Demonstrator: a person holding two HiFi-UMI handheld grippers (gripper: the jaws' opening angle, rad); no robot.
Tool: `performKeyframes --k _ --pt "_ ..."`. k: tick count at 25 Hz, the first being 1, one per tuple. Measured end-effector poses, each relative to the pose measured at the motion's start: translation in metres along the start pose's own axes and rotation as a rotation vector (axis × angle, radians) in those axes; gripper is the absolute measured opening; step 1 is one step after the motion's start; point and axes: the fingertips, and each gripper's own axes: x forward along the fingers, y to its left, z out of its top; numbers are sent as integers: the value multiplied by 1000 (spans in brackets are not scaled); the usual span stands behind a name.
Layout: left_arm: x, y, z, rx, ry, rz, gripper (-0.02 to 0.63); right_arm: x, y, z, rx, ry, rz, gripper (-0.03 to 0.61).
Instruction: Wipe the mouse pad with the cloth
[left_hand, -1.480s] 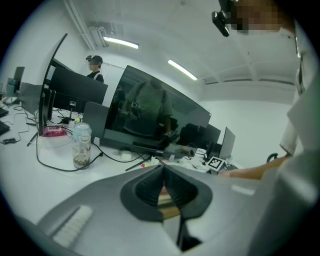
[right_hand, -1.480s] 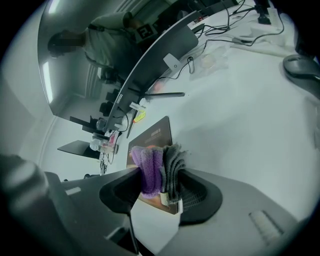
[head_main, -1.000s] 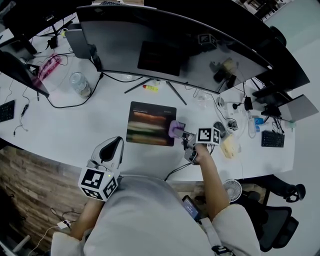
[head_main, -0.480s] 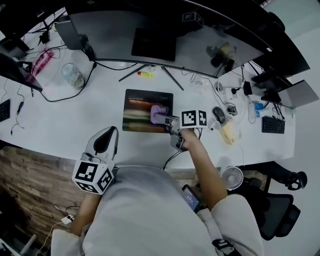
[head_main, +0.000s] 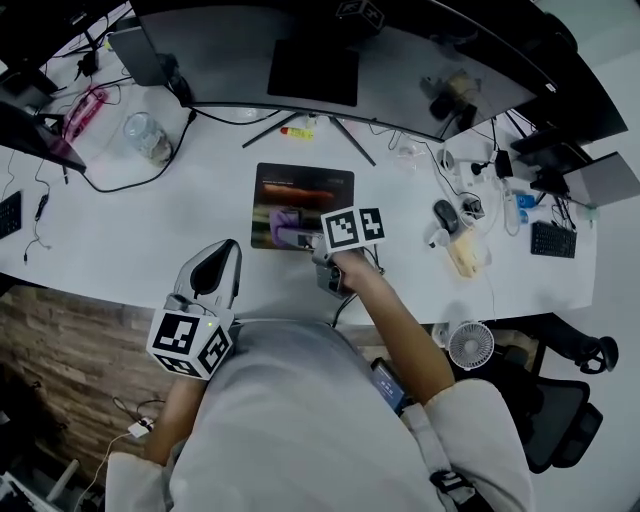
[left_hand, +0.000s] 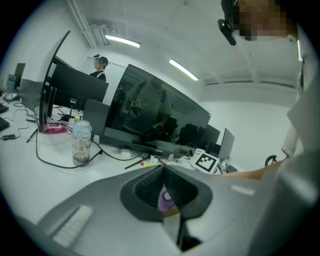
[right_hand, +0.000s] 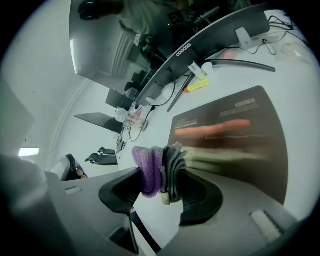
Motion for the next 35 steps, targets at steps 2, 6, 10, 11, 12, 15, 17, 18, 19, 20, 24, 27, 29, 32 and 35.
performKeyframes --k 2,6,10,11,12,15,17,18,19,20,24,27,29,32,35 --pt "0 1 -1 -4 0 1 0 8 3 -4 -15 13 -1 216" --pt "0 2 -1 -5 1 1 0 22 9 -7 -19 14 -4 216" --pt "-1 2 -1 -8 1 2 0 39 14 -10 29 6 17 216" --pt "-1 2 -1 -8 1 3 0 43 15 -11 42 5 25 216" --pt "-1 2 0 -8 0 3 0 47 16 -14 58 6 33 216" --pt "-2 2 0 -5 -1 6 0 58 16 -21 94 12 45 216" --pt "-2 3 0 -7 -3 7 0 61 13 -24 109 10 40 216" --pt "-2 3 0 -9 -3 8 0 61 11 -24 117 5 41 216" --pt "-2 4 -1 -10 -4 8 0 60 10 -24 125 -1 42 216" --pt "-2 4 -1 -12 -4 8 0 59 8 -24 131 -6 42 216" --pt "-2 3 -1 -11 -1 3 0 50 3 -23 140 -17 32 216" --pt "-2 2 -1 -9 -1 -1 0 44 -2 -23 144 -22 24 216" --pt "-2 2 -1 -9 -1 -2 0 39 -6 -24 142 -23 18 216" --pt "-2 2 -1 -11 -3 -2 0 33 -10 -25 141 -20 8 216" --pt "-2 3 0 -11 -3 -2 0 26 -16 -25 141 -18 -2 216"
